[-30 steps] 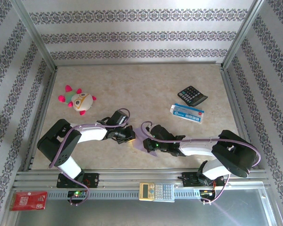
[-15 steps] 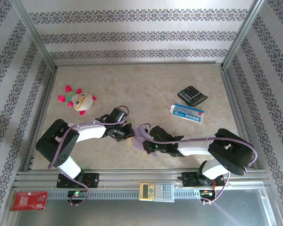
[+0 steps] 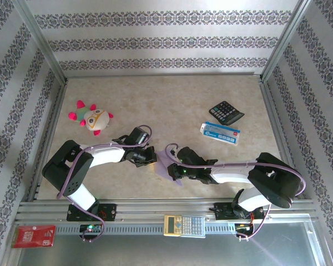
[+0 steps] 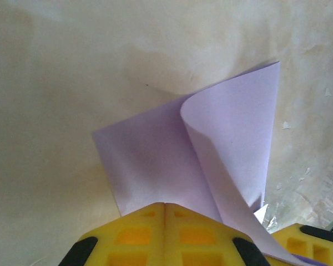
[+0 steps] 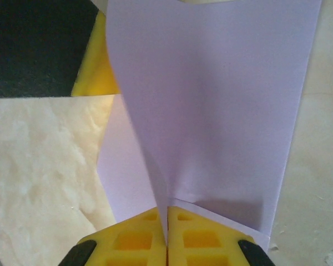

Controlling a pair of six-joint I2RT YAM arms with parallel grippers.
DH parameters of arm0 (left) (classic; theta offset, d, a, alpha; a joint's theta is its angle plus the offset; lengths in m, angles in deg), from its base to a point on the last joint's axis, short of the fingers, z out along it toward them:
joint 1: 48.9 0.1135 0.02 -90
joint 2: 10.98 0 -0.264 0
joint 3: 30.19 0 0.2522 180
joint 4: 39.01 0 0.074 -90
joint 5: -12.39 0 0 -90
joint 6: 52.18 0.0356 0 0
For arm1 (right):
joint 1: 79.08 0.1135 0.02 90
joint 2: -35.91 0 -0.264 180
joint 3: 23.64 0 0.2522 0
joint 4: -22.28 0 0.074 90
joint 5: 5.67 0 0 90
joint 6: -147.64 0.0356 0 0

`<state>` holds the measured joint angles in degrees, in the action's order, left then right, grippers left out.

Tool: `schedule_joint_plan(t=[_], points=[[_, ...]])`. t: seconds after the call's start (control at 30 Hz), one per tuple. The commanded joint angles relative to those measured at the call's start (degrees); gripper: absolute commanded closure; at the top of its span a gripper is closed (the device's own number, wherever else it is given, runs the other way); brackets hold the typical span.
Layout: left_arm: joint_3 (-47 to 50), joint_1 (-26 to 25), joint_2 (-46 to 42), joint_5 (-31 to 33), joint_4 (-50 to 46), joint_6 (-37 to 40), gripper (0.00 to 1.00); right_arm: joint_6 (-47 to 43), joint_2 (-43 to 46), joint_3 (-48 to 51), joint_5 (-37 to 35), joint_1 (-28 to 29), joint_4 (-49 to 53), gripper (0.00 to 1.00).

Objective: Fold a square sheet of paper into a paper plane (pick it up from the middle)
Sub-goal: Fourth fold the wing at the center of the table.

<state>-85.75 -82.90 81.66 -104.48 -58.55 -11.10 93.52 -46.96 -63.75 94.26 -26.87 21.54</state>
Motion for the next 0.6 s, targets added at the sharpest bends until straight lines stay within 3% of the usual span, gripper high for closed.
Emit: schedule_joint_plan(t=[0.0,0.27,0.57], points=[[-1.3,0.8,1.0,1.4,-2.7,2.2,0.95,2.0,0.9,0.5,3.5,-1.8,-1.5,0.93],[-1.7,0.9,1.8,1.2,-2.8,2.8,0.95,5.1,-3.1,1.4,13.2,-6.9,-7.2,0.94],[-2.7,0.8,1.8,1.6,-3.8,3.3,0.95,6.6,-5.8,1.7,18.6,-10.0,-11.2,0.96]])
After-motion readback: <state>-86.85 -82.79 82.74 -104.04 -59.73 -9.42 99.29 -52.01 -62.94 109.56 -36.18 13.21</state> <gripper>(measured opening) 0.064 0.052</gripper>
